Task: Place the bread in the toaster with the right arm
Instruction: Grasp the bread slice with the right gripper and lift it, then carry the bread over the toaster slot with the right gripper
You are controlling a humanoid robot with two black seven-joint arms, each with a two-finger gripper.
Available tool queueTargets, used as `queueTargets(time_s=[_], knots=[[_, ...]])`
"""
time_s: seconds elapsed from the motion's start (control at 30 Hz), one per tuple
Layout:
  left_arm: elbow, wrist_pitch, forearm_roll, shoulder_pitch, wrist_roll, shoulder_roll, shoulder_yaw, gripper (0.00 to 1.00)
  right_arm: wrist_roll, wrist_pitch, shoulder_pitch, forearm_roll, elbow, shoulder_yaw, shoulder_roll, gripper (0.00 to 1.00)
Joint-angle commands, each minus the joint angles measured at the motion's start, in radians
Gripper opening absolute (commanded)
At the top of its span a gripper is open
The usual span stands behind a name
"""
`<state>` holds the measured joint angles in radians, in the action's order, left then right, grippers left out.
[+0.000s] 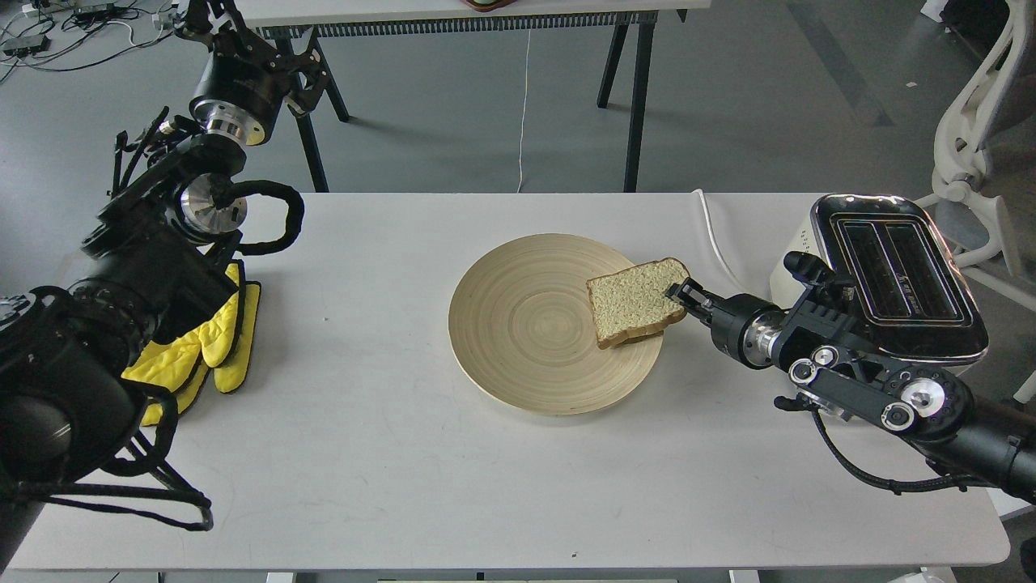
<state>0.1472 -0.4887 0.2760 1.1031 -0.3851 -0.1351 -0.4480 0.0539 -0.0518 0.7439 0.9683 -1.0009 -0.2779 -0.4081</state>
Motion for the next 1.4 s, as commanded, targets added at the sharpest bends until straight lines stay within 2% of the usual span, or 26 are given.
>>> queueTargets(time_s=[0.0,0.17,0.33,0.53,0.63,0.8,1.0,1.37], knots=[[0.000,0.000,0.000,0.000,0.000,0.000,-0.001,1.00,0.001,0.000,0.002,0.000,-0.083,-0.004,-0.033,0.00],[0.000,0.000,0.000,0.000,0.000,0.000,0.000,1.00,0.004,0.000,0.044,0.000,-0.218,-0.012,-0.174,0.00],[0.000,0.000,0.000,0.000,0.000,0.000,-0.001,1.00,-0.005,0.009,0.156,0.000,-0.324,-0.009,-0.397,0.00],[0.000,0.000,0.000,0.000,0.000,-0.001,-0.005,1.00,0.007,0.134,0.270,0.019,-0.421,-0.003,-0.658,0.01],[0.000,0.000,0.000,0.000,0.000,0.000,-0.005,1.00,0.029,0.159,0.284,0.062,-0.453,-0.003,-0.760,0.01],[0.000,0.000,0.000,0.000,0.000,0.000,-0.005,1.00,0.030,0.190,0.267,0.211,-0.499,0.002,-0.894,0.01],[0.000,0.000,0.000,0.000,0.000,0.000,-0.005,1.00,0.020,0.187,0.252,0.303,-0.492,0.071,-0.931,0.01],[0.000,0.000,0.000,-0.002,0.000,0.003,-0.005,1.00,0.029,0.148,0.247,0.296,-0.492,0.109,-0.880,0.01]])
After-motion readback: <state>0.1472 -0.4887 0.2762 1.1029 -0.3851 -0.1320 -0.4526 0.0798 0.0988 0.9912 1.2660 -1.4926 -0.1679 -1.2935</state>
